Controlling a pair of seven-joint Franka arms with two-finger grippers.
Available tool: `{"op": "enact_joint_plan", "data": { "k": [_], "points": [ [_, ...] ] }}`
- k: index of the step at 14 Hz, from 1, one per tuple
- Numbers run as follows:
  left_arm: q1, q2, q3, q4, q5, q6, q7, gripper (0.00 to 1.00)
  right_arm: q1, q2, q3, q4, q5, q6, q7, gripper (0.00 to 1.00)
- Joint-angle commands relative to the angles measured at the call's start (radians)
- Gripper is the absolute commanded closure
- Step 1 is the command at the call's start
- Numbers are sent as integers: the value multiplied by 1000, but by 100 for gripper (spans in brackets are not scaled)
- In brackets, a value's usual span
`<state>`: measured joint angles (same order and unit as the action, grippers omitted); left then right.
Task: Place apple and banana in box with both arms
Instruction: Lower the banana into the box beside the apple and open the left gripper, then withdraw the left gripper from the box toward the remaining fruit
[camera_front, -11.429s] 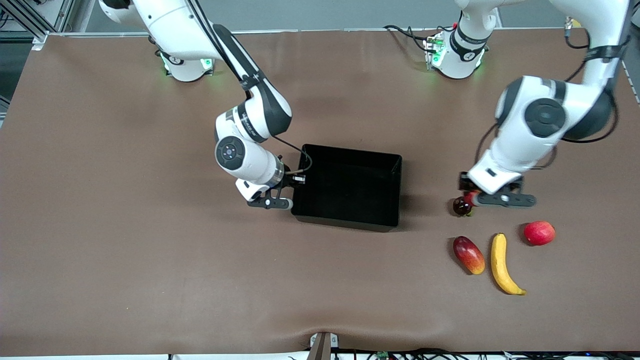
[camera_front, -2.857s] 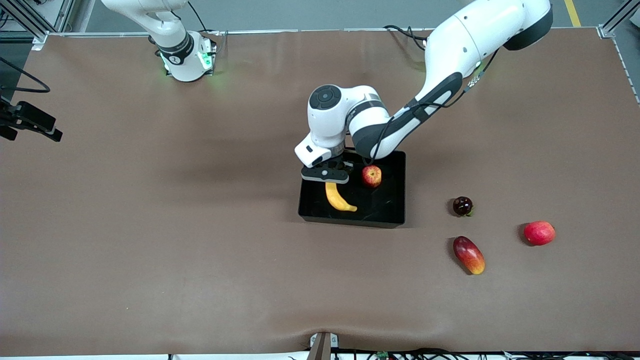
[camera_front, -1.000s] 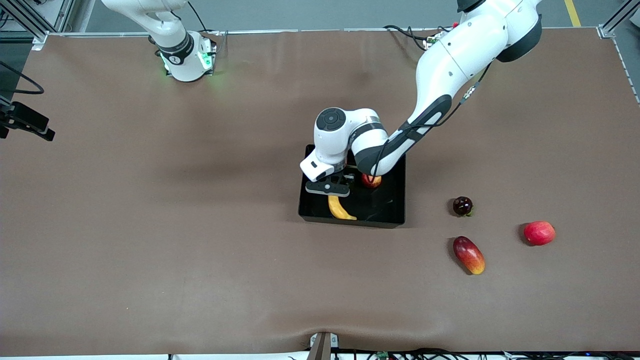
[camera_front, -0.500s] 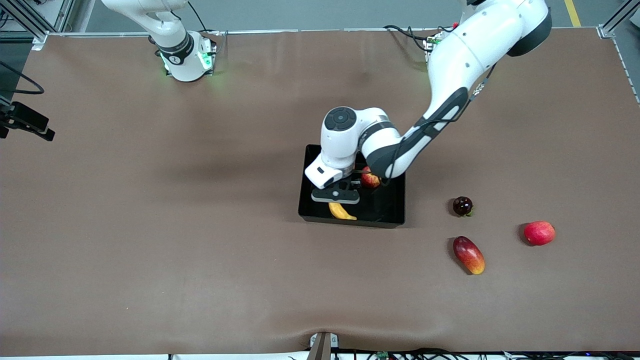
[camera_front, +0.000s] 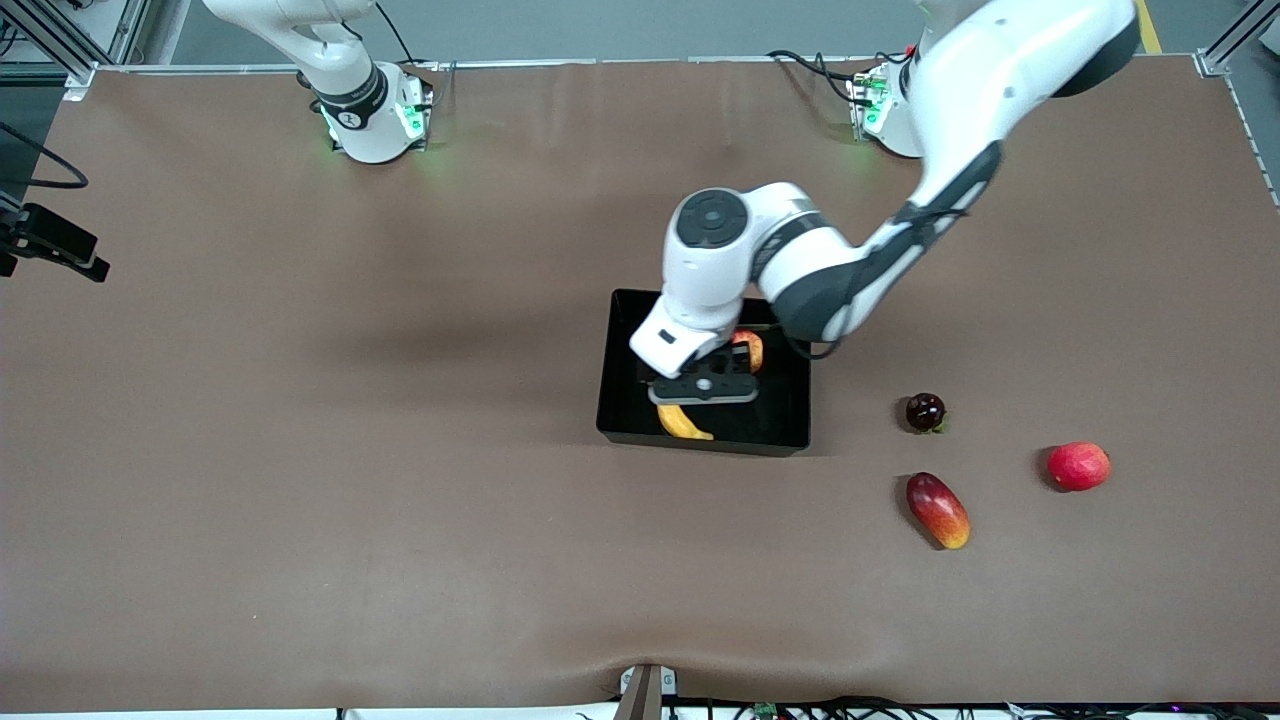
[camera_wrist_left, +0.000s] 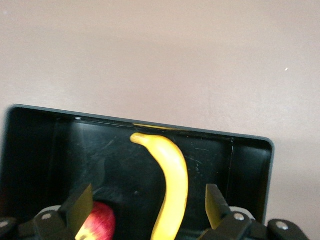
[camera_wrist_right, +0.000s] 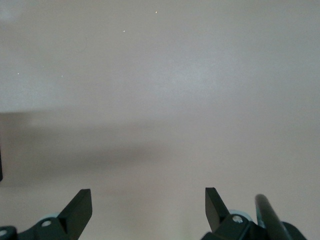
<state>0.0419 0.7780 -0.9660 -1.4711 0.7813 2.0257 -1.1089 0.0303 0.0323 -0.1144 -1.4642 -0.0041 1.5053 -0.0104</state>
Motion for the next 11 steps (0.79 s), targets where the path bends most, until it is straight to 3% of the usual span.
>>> {"op": "enact_joint_plan", "data": {
  "k": [1,5,11],
  "points": [
    [227,-6,-198,-9,-11,-111,92,0,-18,1,15,12,-5,-13,9,0],
    [448,-8,-348,-9,-10,-290,205,0,-18,1,15,12,-5,-13,9,0],
    [696,-8,-430,-5,3,-403,457,0,-16,1,16,13,-5,-11,9,0]
  ]
}}
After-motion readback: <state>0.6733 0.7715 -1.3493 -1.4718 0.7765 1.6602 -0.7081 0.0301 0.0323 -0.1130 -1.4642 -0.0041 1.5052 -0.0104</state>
